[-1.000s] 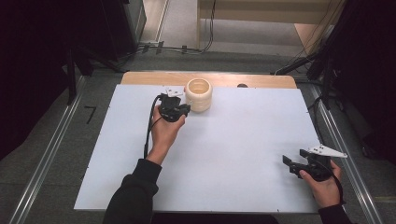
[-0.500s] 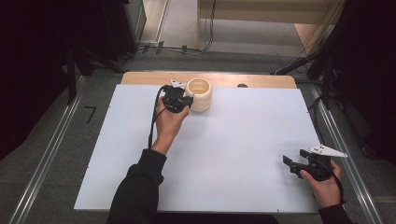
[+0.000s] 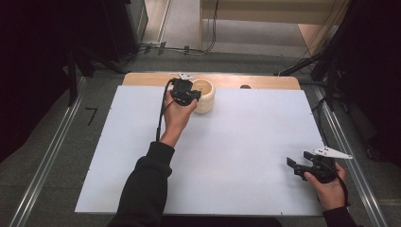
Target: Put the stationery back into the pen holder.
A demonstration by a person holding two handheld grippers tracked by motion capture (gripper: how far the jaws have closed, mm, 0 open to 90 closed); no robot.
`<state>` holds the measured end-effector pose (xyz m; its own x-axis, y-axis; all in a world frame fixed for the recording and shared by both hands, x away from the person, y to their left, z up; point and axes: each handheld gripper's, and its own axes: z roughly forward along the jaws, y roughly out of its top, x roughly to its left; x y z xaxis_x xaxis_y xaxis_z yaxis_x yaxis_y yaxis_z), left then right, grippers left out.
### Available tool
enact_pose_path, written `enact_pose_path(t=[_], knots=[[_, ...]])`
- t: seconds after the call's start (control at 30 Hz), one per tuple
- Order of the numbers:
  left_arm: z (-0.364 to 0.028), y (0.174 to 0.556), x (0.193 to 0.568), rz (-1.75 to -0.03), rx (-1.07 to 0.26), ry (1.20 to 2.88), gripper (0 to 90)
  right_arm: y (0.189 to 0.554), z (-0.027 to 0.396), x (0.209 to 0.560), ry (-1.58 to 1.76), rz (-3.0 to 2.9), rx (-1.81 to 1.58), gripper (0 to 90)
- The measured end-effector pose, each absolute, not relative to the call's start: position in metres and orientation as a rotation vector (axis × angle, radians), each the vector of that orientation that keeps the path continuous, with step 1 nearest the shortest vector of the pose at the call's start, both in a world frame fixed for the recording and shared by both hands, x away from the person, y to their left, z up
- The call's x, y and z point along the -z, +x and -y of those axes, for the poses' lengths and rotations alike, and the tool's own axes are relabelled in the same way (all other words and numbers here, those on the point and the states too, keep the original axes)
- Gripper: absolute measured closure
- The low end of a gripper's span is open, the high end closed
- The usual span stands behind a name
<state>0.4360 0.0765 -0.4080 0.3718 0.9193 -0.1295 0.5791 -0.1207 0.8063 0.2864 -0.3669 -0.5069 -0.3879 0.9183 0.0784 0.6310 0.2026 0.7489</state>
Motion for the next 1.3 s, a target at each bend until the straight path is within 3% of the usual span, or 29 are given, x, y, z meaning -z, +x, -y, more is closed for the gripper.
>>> enact_pose_path(t=[1.3], knots=[[-0.062,0.507,0.389,-1.359,-0.568,1.796,81.7,0.287,0.368,0.509,1.456,-2.110,-1.019,19.4]])
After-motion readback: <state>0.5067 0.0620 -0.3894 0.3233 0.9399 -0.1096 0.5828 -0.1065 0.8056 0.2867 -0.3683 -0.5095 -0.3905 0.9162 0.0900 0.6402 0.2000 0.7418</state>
